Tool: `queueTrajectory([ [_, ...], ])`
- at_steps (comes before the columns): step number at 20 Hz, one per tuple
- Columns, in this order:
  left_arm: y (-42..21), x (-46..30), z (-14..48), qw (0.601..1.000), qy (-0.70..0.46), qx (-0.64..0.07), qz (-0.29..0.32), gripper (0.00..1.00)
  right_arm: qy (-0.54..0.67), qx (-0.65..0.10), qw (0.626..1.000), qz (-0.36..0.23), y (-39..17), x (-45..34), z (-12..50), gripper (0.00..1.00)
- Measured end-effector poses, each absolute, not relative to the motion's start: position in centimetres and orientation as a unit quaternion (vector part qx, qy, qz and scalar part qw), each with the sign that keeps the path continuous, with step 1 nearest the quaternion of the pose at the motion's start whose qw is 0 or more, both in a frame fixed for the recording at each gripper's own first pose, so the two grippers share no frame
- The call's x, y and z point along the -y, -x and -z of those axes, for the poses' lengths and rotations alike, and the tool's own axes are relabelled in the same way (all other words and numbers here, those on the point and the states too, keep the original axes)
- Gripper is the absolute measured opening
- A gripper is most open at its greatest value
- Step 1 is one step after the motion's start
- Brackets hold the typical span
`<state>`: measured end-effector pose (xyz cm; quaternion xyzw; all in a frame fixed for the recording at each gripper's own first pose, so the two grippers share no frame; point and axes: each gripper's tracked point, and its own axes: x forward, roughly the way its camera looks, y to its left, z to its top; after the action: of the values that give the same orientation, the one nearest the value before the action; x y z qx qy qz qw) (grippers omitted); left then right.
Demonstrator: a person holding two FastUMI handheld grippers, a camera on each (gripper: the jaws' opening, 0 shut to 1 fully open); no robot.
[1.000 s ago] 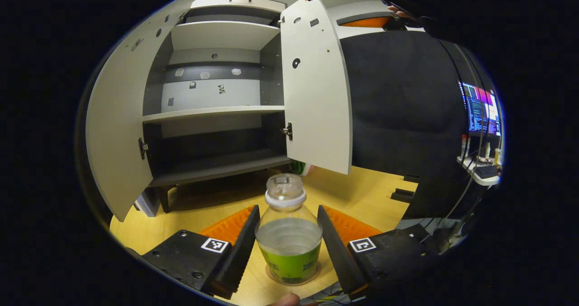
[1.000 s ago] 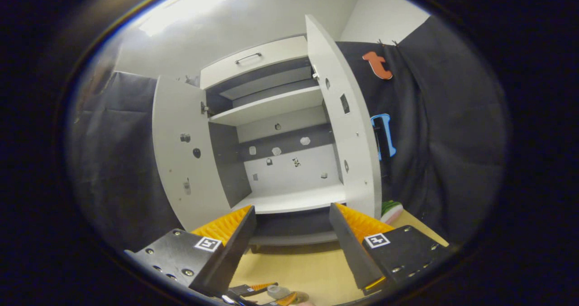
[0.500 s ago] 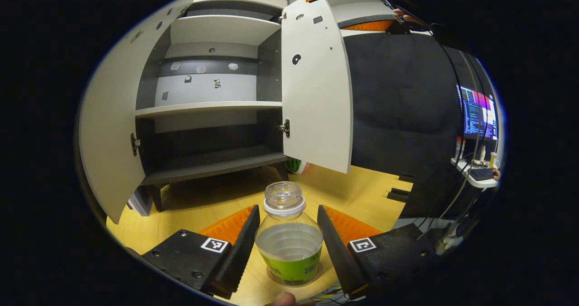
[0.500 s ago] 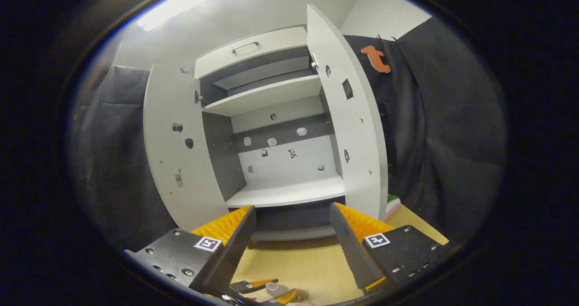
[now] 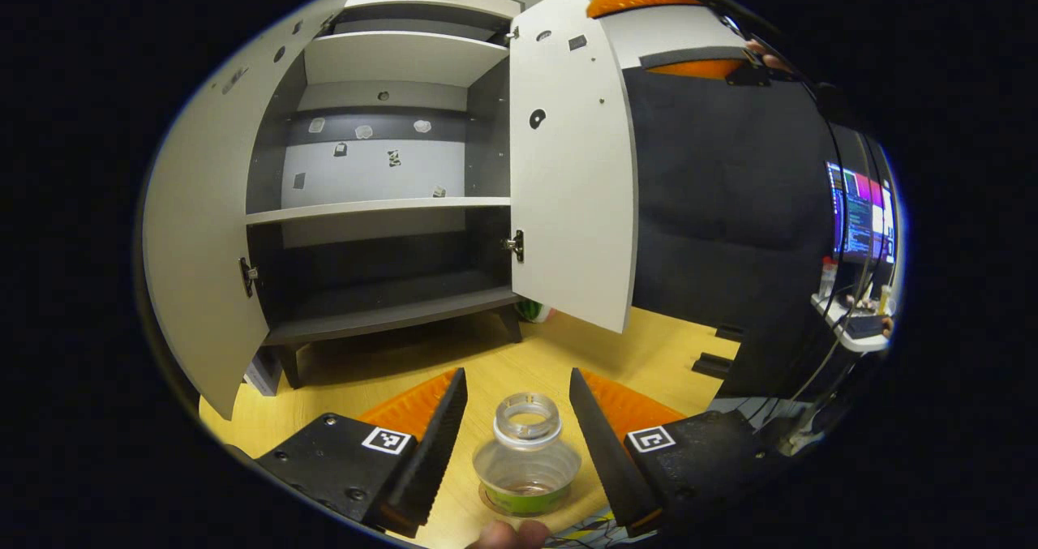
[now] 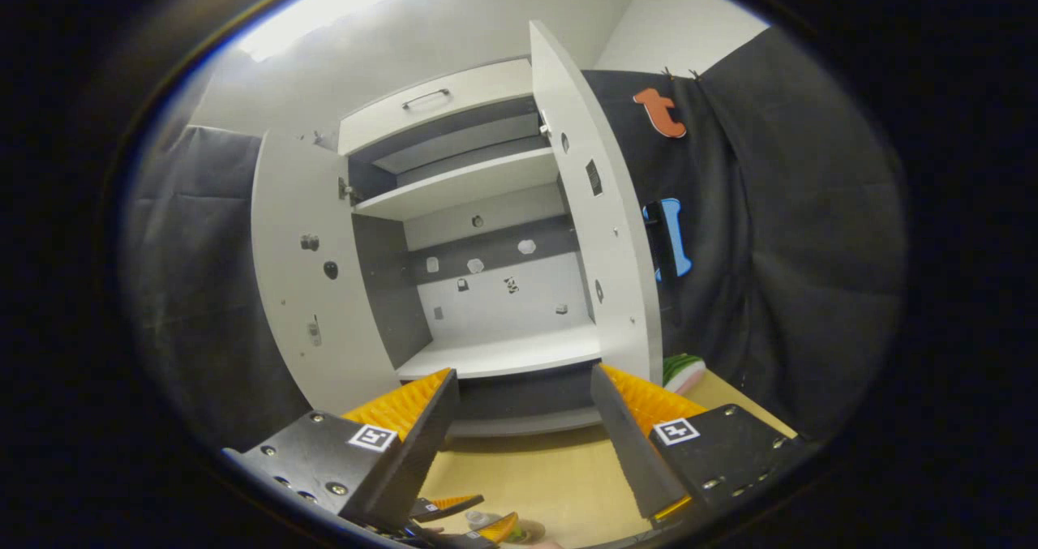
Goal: Grasp the bottle in the cabinet with the left hand and place it on the coaster, then close the right door with the right hand and the left door with the left hand.
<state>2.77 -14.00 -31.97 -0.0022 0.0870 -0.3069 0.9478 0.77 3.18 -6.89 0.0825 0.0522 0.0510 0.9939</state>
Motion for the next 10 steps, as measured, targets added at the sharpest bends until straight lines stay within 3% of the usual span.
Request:
queueTrajectory([
  [2, -2.7, 13.9, 30.2, 0.948, 0.018, -0.092, 0.303, 0.84, -0.079, -0.043, 0.995, -0.046, -0.3, -2.2, 6.2, 0.99],
  [3, -2.8, 13.6, 28.9, 0.950, 0.021, -0.087, 0.298, 0.84, -0.080, -0.039, 0.995, -0.045, -0.2, -1.8, 5.9, 0.94],
  [4, -3.0, 13.3, 27.5, 0.952, 0.026, -0.081, 0.294, 0.84, -0.082, -0.037, 0.995, -0.043, 0.0, -1.3, 5.7, 0.99],
  [10, -3.7, 11.3, 18.6, 0.959, 0.022, -0.039, 0.280, 0.84, -0.066, -0.015, 0.998, -0.018, 0.3, 2.9, 3.4, 0.99],
])
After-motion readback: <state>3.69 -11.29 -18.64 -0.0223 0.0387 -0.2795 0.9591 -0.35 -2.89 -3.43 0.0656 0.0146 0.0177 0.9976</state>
